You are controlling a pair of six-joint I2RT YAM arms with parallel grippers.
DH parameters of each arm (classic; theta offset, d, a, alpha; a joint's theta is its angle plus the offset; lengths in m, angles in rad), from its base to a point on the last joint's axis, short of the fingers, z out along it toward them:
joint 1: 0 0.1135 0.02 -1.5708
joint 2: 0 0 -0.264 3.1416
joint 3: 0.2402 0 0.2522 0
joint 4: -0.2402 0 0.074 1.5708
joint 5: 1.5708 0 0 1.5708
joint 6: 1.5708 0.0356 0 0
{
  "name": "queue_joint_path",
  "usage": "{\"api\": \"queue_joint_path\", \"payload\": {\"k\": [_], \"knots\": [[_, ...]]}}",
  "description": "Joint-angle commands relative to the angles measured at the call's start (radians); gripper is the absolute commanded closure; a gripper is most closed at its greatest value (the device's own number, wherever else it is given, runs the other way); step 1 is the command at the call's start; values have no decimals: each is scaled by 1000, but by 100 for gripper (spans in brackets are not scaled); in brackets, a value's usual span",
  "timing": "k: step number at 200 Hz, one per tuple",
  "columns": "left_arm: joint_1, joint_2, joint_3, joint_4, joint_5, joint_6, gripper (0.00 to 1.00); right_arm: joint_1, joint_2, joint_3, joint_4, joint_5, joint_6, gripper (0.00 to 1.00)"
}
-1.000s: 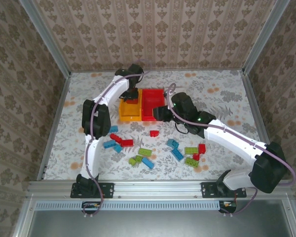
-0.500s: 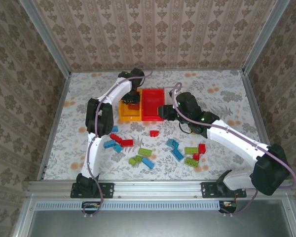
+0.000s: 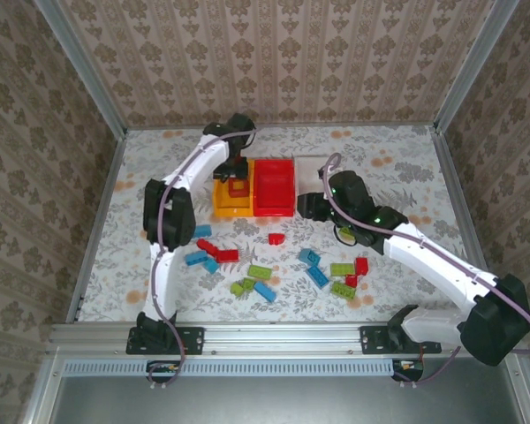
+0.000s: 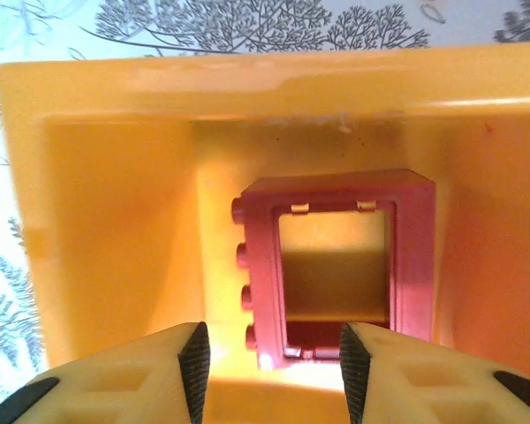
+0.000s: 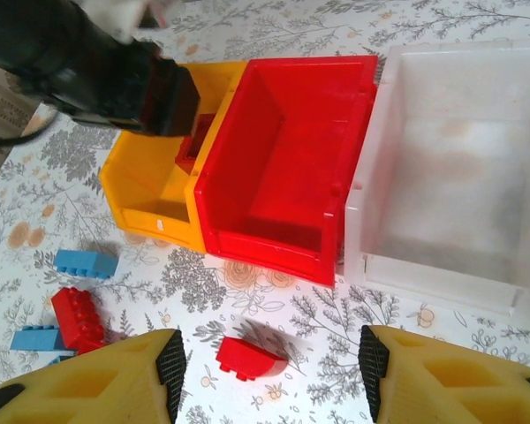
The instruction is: Sort the legos into containers by color
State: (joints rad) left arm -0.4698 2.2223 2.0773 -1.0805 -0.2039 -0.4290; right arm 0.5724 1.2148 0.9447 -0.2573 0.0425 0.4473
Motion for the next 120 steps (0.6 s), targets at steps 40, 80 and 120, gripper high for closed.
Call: {"api": "queue_joint_path", "payload": {"k": [40, 80, 120], "knots": [[-21, -386, -287, 207, 162, -44, 41, -82, -54, 37, -313, 89, -5, 39], [-66, -664, -613, 374, 264, -73, 40, -30, 27, 70, -307, -11, -71, 38], [-114, -953, -880, 417, 225, -160, 36, 59, 137, 83, -221, -101, -211, 33]]}}
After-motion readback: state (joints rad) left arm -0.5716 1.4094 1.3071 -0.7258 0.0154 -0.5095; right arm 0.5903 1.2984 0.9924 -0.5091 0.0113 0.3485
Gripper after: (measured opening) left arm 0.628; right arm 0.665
